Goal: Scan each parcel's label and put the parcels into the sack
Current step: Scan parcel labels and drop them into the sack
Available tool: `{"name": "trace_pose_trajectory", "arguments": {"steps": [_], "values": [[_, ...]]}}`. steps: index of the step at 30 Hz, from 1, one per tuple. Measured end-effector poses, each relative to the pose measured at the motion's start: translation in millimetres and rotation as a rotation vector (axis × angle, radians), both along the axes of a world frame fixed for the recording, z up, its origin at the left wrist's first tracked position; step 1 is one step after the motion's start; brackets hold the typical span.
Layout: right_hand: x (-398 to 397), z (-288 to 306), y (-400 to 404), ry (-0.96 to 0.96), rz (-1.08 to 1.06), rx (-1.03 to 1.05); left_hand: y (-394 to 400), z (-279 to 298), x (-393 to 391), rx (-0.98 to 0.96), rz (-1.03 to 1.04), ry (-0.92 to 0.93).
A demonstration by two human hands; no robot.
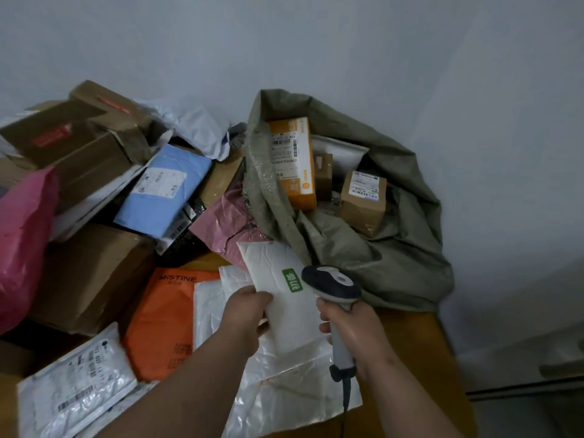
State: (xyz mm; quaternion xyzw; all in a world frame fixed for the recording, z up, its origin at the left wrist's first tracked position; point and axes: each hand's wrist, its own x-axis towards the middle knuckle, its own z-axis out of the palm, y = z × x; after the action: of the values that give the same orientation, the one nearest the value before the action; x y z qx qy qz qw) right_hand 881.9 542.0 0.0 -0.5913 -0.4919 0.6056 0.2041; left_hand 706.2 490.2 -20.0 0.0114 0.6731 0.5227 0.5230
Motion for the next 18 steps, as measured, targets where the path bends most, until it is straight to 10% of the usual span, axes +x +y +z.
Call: {"name": "trace_pose_trajectory", "arguments": {"steps": [18], "values": [[-20.2,72.2,-61.6,0.141,0.031,0.227,-70.9,104.8,-62.6,0.305,0.267,0.049]]}}
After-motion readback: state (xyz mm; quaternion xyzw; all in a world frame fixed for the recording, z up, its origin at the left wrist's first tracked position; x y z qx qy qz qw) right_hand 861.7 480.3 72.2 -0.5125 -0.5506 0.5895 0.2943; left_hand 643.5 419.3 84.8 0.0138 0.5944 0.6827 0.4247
